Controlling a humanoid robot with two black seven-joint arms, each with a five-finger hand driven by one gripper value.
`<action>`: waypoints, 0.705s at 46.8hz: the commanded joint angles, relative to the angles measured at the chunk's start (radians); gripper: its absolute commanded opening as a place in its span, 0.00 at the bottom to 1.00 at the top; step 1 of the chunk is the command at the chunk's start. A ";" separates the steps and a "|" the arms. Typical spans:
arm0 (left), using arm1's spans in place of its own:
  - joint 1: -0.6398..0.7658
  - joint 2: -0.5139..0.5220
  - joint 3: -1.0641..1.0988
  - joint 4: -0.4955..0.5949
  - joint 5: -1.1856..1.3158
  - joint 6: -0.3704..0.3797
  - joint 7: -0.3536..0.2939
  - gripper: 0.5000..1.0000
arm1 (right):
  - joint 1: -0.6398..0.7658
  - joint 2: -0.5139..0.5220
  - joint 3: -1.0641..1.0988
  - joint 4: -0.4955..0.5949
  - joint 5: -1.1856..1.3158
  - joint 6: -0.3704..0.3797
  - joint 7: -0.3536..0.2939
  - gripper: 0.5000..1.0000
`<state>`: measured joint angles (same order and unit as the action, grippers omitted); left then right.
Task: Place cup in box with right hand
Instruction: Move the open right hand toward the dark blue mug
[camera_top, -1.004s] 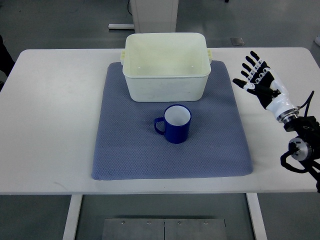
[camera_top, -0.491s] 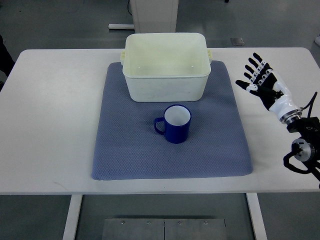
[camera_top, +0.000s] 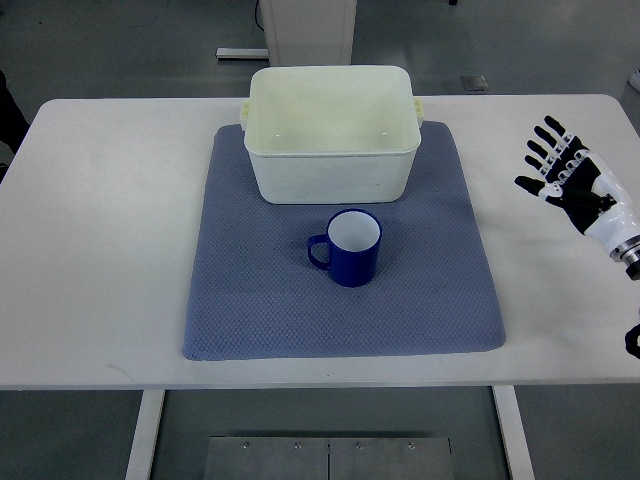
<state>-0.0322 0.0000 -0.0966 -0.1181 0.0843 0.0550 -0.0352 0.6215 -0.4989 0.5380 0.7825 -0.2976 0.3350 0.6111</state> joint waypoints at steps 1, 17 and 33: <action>0.000 0.000 0.000 0.000 0.000 0.000 0.000 1.00 | -0.009 -0.015 -0.033 0.001 0.000 0.018 0.000 1.00; 0.000 0.000 0.000 -0.001 0.000 0.000 0.000 1.00 | -0.013 -0.070 -0.167 0.116 -0.015 0.035 0.000 1.00; 0.000 0.000 0.000 0.000 0.000 0.000 -0.002 1.00 | -0.013 -0.109 -0.164 0.239 -0.037 0.033 0.000 1.00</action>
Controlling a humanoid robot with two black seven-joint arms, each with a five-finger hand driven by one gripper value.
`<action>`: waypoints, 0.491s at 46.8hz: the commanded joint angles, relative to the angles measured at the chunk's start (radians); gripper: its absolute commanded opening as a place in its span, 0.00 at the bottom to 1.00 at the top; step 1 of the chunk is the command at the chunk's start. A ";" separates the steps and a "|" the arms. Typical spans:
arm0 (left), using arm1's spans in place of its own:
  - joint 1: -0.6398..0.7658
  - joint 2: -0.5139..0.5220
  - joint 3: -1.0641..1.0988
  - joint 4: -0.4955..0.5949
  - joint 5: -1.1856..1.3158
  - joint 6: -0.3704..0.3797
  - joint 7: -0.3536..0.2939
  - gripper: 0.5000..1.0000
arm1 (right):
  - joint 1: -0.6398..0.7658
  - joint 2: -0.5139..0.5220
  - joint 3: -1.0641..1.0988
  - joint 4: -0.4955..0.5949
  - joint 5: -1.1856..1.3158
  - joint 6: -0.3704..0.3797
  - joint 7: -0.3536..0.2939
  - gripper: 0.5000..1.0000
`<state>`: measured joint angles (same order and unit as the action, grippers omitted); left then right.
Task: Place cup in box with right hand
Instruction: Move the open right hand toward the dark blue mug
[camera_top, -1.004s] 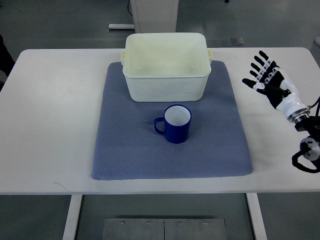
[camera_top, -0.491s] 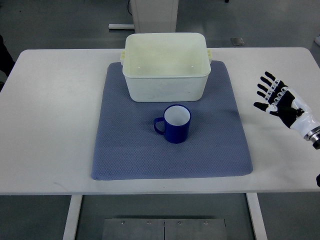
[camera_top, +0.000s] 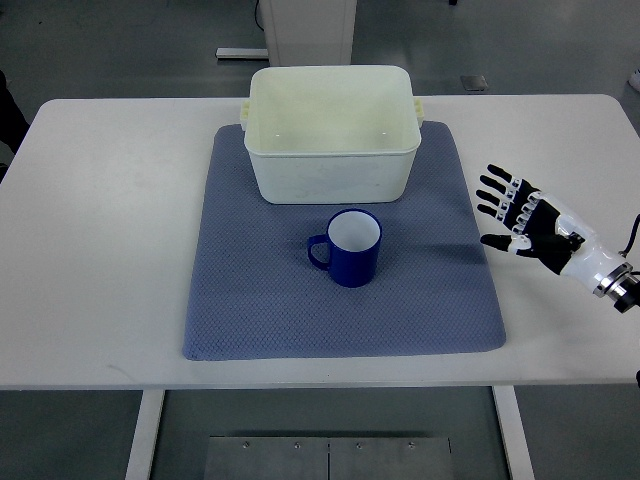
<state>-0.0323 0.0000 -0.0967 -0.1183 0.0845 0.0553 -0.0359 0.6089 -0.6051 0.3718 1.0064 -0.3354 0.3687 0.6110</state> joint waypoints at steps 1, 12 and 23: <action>0.000 0.000 0.000 0.000 0.000 0.000 0.001 1.00 | 0.002 -0.002 0.003 0.020 -0.001 0.000 0.000 1.00; 0.000 0.000 0.000 -0.001 0.000 0.000 0.001 1.00 | 0.002 0.013 0.004 0.052 -0.001 -0.004 0.000 1.00; 0.000 0.000 0.000 -0.001 0.000 0.000 0.001 1.00 | 0.006 0.085 0.004 0.069 -0.004 -0.013 0.000 1.00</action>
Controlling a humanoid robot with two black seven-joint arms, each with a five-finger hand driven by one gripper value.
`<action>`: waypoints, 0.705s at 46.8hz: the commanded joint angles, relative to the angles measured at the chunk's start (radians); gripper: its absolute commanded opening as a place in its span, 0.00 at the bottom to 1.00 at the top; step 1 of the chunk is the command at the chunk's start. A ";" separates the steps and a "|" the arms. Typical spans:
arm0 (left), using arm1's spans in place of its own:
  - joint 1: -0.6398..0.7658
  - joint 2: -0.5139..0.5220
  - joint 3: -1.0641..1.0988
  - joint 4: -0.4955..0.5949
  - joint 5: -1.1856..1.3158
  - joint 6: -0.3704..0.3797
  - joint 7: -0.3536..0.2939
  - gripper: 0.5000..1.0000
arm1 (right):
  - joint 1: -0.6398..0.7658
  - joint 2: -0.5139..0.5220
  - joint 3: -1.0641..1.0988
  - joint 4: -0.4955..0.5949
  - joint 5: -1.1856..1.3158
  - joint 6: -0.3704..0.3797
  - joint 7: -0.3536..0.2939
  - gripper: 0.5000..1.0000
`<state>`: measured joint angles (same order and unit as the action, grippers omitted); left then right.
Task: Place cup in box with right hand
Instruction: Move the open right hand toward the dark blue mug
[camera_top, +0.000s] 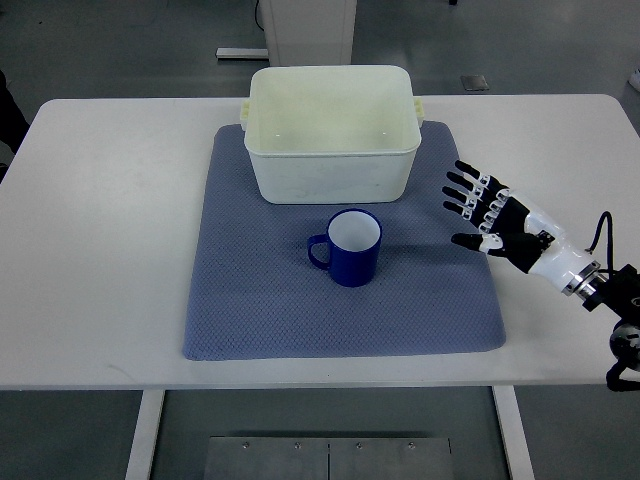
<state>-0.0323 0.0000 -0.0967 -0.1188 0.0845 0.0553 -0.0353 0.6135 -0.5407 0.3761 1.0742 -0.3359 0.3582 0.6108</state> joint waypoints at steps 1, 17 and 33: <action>0.000 0.000 0.000 -0.001 0.000 0.000 0.000 1.00 | 0.002 0.025 0.000 0.001 -0.003 -0.002 0.000 1.00; 0.000 0.000 0.000 0.001 0.000 0.000 -0.002 1.00 | 0.005 0.093 0.000 0.004 -0.026 -0.004 0.000 1.00; 0.000 0.000 0.000 -0.001 0.000 0.000 0.000 1.00 | 0.002 0.163 -0.003 -0.014 -0.052 -0.084 0.000 1.00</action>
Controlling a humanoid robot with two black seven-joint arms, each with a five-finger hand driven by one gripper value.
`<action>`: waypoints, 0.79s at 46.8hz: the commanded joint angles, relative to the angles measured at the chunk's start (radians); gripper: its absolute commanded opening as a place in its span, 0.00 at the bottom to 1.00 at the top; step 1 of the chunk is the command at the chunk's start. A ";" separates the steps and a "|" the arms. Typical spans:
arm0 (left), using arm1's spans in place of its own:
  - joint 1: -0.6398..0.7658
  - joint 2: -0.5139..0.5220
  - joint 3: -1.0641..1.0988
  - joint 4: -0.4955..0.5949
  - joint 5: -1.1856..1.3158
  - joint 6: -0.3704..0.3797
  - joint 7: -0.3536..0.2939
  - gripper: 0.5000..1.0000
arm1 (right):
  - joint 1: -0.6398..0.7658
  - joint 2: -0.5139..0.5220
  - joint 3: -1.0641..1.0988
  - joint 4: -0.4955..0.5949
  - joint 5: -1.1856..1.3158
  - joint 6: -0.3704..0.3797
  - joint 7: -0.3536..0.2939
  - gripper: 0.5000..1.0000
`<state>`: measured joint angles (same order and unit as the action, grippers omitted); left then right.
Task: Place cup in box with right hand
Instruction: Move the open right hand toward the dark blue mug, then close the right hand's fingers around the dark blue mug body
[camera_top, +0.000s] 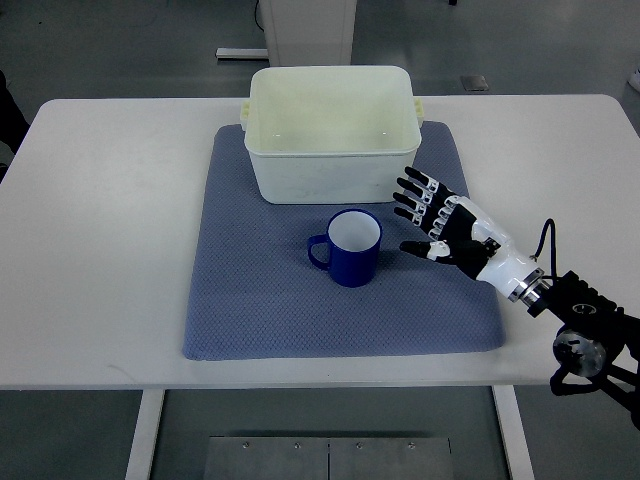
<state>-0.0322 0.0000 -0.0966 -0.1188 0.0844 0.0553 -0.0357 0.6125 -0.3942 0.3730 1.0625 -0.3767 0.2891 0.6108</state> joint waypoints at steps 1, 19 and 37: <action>0.000 0.000 0.000 -0.001 0.000 0.000 0.000 1.00 | 0.003 0.023 0.000 -0.001 -0.014 -0.022 0.000 1.00; 0.000 0.000 0.000 0.001 0.000 0.000 0.000 1.00 | 0.003 0.074 -0.006 -0.007 -0.059 -0.099 0.000 1.00; 0.000 0.000 0.000 0.001 0.000 0.000 0.000 1.00 | 0.001 0.126 -0.011 -0.032 -0.088 -0.151 0.000 0.98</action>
<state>-0.0322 0.0000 -0.0966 -0.1187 0.0843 0.0550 -0.0357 0.6136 -0.2744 0.3621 1.0309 -0.4588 0.1451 0.6108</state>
